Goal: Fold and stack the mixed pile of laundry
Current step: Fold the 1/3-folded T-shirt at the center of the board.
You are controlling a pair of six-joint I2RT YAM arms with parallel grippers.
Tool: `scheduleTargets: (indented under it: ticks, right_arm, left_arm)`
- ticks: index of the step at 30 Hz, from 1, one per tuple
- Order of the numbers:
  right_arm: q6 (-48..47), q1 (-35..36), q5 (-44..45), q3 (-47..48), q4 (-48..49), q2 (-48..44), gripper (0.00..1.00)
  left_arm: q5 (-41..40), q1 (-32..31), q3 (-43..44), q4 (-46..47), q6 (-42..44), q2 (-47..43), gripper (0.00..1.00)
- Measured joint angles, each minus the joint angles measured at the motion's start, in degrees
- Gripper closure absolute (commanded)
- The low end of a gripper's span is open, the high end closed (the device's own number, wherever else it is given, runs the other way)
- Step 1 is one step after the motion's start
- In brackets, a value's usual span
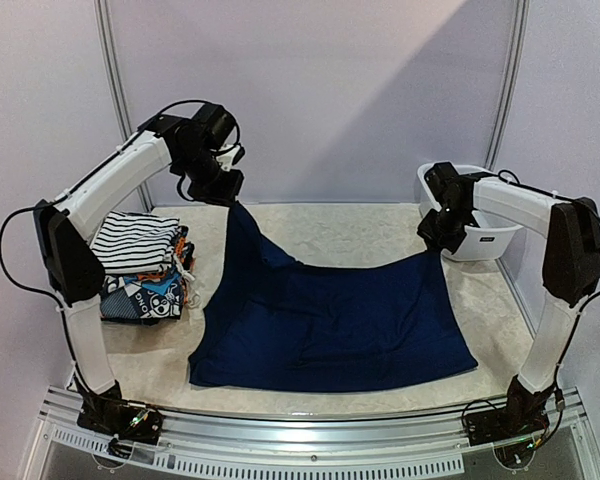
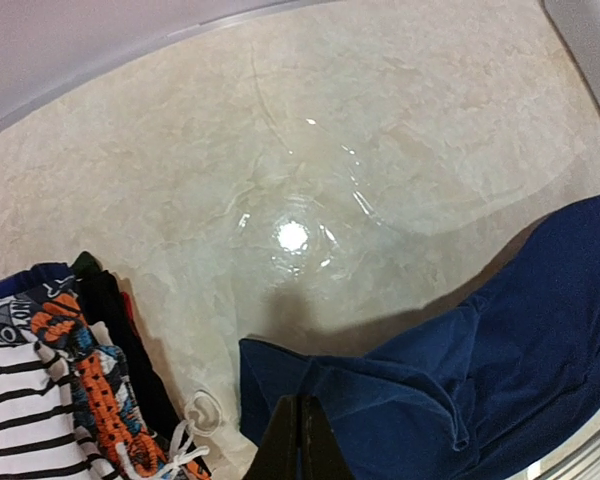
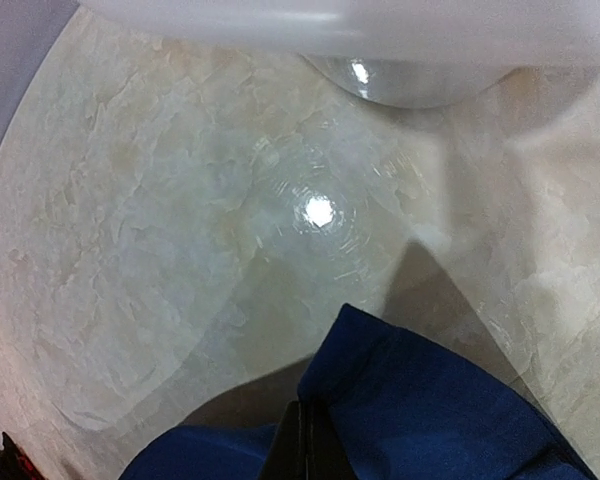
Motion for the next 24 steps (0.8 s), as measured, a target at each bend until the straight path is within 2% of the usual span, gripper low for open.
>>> scheduleTargets:
  ticks: [11, 17, 24]
  right_arm:
    - [-1.6, 0.0, 0.5, 5.4, 0.7, 6.0, 1.0]
    - [-3.0, -0.1, 1.3, 6.9, 0.2, 6.4, 1.0]
    - [-4.1, -0.1, 1.2, 6.4, 0.2, 6.1, 1.0]
  left_arm:
    - [-4.0, 2.1, 9.5, -2.4, 2.4, 3.7, 1.0]
    - [-1.4, 2.1, 9.4, -2.4, 2.1, 6.1, 1.0]
    - [0.7, 1.4, 6.0, -2.5, -1.1, 4.4, 1.0]
